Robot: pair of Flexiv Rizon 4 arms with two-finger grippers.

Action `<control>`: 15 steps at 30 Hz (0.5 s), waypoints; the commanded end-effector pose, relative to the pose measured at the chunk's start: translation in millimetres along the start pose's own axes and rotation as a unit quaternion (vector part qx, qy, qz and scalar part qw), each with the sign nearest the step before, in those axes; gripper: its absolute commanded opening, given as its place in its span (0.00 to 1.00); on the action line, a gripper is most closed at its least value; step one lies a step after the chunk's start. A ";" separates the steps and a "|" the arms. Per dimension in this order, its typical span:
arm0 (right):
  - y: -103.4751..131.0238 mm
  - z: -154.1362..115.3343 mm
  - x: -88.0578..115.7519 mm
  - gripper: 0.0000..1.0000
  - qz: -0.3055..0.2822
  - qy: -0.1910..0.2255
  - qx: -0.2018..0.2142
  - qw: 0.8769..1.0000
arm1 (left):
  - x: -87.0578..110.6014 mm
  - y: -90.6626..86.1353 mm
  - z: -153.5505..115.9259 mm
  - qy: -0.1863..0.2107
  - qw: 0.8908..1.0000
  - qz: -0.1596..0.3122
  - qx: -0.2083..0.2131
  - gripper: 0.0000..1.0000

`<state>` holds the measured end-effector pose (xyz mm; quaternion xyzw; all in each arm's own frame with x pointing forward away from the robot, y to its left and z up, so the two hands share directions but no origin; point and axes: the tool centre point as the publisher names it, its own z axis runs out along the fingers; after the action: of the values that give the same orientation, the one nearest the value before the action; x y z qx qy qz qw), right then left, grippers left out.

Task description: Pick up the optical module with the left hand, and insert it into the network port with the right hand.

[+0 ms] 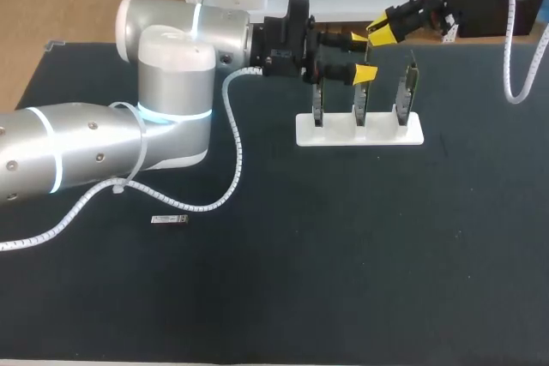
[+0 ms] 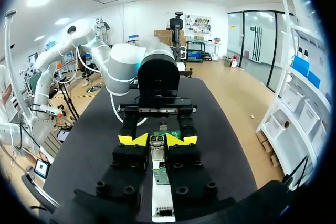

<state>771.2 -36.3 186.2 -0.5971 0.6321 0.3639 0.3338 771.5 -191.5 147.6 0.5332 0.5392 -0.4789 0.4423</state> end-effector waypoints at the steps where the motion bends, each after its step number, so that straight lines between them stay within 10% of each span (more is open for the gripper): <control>1: -0.5 0.7 -0.2 0.00 -0.001 0.000 -0.001 1.000 | -5.3 -2.8 -10.7 0.018 1.000 0.003 -0.010 1.00; 15: 2.4 -0.5 3.2 0.00 0.002 -0.001 0.005 1.000 | 1.8 3.9 -22.6 0.133 0.991 0.020 -0.022 1.00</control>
<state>771.5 -38.3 183.7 -0.5942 0.6341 0.3643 0.3348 774.9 -166.3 143.2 0.5804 0.5803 -0.4002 0.4077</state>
